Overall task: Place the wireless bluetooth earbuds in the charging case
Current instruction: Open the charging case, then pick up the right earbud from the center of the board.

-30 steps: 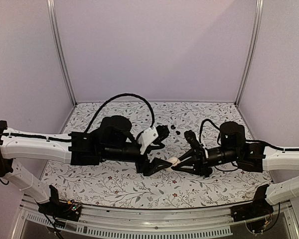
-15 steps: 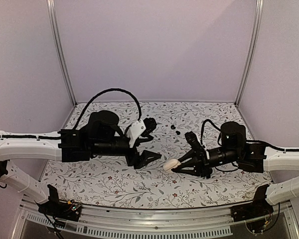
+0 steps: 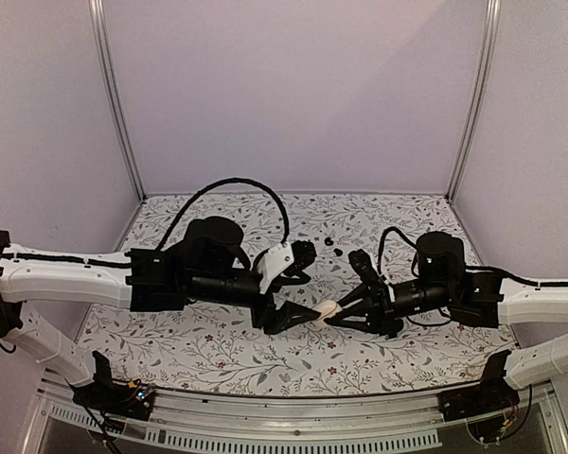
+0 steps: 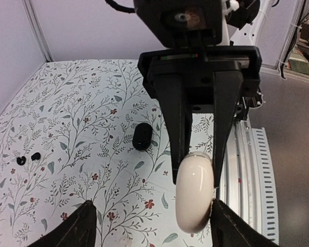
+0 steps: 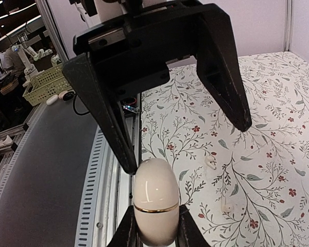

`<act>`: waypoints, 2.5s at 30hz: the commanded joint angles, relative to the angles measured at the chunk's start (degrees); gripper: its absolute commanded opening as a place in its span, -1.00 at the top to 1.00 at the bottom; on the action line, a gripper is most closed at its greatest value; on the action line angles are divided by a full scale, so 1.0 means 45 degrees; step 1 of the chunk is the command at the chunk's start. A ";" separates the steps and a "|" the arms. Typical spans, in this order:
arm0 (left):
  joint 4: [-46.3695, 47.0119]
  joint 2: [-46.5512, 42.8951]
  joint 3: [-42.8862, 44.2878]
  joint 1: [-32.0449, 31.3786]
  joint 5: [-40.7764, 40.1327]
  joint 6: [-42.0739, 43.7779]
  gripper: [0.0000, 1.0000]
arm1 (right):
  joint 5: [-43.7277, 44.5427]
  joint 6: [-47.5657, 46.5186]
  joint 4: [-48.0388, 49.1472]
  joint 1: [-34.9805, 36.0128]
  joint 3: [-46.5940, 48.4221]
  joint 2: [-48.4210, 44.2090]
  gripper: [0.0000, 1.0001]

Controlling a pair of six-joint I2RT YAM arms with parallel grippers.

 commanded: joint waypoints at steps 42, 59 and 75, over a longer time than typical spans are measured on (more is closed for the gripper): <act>-0.1096 0.0478 0.0766 0.1161 0.0335 -0.0413 -0.38 | -0.0186 -0.0955 -0.0801 0.0093 0.0472 -0.0040 1.00; 0.0884 -0.1633 -0.0988 0.1795 -0.0686 -0.1108 -0.99 | 0.0084 -0.0332 -0.0139 -0.0274 -0.0108 -0.0791 1.00; -0.3593 0.0819 0.0720 0.2509 0.0093 -0.0455 -0.99 | -0.0010 0.0990 0.0214 -0.1902 -0.1112 -0.2448 1.00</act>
